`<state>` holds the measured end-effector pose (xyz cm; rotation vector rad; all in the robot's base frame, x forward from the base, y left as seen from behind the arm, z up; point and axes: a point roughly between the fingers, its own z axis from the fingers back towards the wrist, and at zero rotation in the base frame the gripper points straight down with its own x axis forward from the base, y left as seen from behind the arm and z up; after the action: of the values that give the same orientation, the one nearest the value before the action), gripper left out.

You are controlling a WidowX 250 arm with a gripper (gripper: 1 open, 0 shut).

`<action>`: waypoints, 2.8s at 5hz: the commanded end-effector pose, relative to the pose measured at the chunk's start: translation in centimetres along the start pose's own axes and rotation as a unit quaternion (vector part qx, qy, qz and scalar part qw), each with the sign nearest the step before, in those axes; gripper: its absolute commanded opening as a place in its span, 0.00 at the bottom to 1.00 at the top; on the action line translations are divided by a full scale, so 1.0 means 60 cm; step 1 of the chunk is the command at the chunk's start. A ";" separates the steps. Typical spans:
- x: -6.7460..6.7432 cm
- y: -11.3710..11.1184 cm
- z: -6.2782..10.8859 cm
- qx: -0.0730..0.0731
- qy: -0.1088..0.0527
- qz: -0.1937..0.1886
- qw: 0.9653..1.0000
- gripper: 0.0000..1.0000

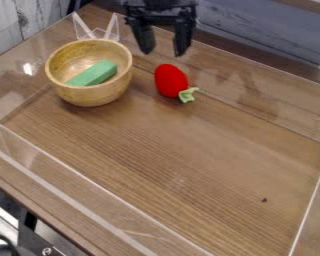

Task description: Put the green block in the brown bowl

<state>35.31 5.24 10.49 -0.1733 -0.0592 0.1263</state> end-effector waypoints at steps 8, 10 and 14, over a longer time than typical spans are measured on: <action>0.034 0.014 0.041 0.040 -0.109 -0.051 0.992 1.00; 0.019 0.016 0.049 0.043 -0.111 -0.038 0.992 1.00; 0.008 0.006 0.038 0.045 -0.112 -0.035 0.992 1.00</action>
<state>35.32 6.16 11.52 -0.0718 -0.2466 0.0915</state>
